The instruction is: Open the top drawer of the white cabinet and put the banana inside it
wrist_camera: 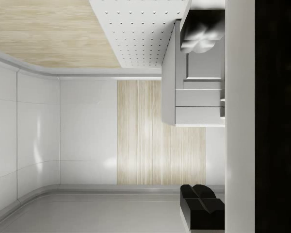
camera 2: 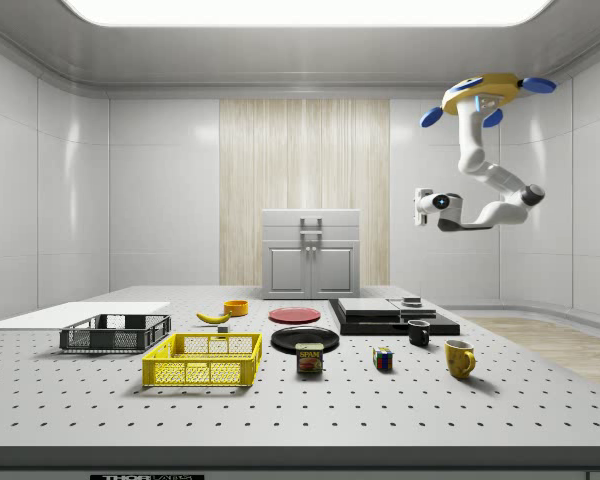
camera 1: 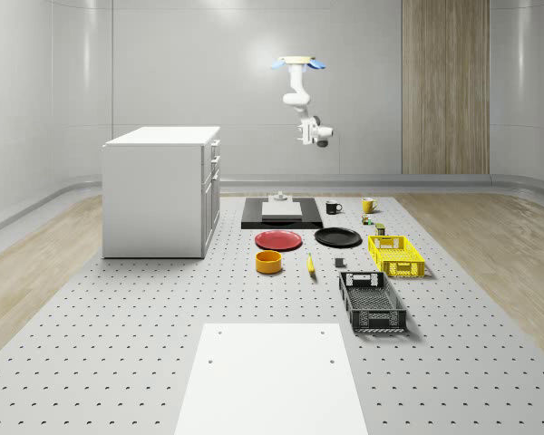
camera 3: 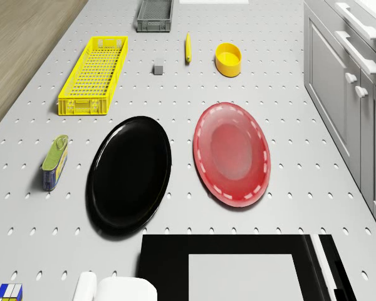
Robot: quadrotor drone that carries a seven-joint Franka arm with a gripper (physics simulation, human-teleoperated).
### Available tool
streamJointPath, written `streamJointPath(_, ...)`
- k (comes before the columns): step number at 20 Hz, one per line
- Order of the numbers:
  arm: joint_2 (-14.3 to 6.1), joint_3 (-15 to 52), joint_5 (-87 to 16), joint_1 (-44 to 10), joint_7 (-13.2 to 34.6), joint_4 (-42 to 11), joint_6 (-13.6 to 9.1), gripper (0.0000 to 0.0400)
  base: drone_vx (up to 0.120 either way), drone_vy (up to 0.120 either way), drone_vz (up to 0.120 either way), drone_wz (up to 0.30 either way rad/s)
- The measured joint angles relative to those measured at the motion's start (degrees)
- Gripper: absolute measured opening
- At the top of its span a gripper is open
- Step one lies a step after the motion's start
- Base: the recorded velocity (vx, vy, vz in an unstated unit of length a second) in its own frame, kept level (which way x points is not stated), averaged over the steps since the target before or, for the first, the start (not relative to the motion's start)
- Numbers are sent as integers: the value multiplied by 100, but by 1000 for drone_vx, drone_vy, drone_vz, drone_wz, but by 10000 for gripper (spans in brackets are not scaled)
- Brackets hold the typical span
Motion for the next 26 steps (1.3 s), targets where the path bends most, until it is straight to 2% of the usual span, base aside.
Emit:
streamJointPath(5, -132, -79, -89, 165, 75, -20, 137, 400, 120, -8, 0, 0)
streamJointPath(26, -640, -321, -459, 736, 380, -87, 638, 400, 120, -120, 0, 0)
